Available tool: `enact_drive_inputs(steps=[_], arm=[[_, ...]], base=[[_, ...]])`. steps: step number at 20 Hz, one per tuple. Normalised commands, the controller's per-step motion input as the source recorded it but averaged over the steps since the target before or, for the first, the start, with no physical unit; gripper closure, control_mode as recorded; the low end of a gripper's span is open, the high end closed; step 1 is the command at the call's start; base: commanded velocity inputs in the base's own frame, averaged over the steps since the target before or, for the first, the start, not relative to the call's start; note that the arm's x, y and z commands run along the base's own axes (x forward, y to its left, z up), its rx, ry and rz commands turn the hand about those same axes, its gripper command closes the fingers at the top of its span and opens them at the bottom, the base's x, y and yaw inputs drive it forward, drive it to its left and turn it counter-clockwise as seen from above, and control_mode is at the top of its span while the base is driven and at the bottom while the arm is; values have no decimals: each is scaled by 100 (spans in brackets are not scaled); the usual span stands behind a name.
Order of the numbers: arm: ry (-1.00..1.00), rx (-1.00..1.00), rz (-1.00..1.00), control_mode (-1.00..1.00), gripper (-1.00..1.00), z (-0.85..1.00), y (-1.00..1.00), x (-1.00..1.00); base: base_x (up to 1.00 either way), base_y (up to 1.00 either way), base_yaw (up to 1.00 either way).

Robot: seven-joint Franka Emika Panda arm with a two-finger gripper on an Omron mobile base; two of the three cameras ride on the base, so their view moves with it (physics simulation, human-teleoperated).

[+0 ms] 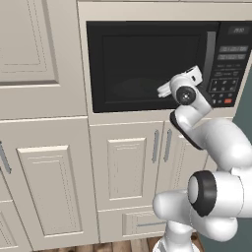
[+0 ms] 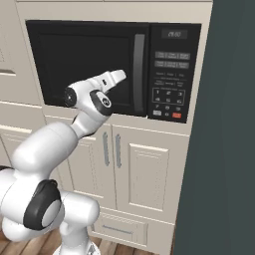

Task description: Pick the corn from the counter and place it in the microwave. Then turn on the microwave.

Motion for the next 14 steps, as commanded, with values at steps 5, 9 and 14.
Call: enact_drive_inputs(steps=[5,9,14], arm=[[0,1,10,-100,100,9,0,-1],[0,0,10,-100,100,10,0,-17],[3,0,9,-100,100,14,0,-32]], base=[[0,0,0],[0,0,0],[0,0,0]])
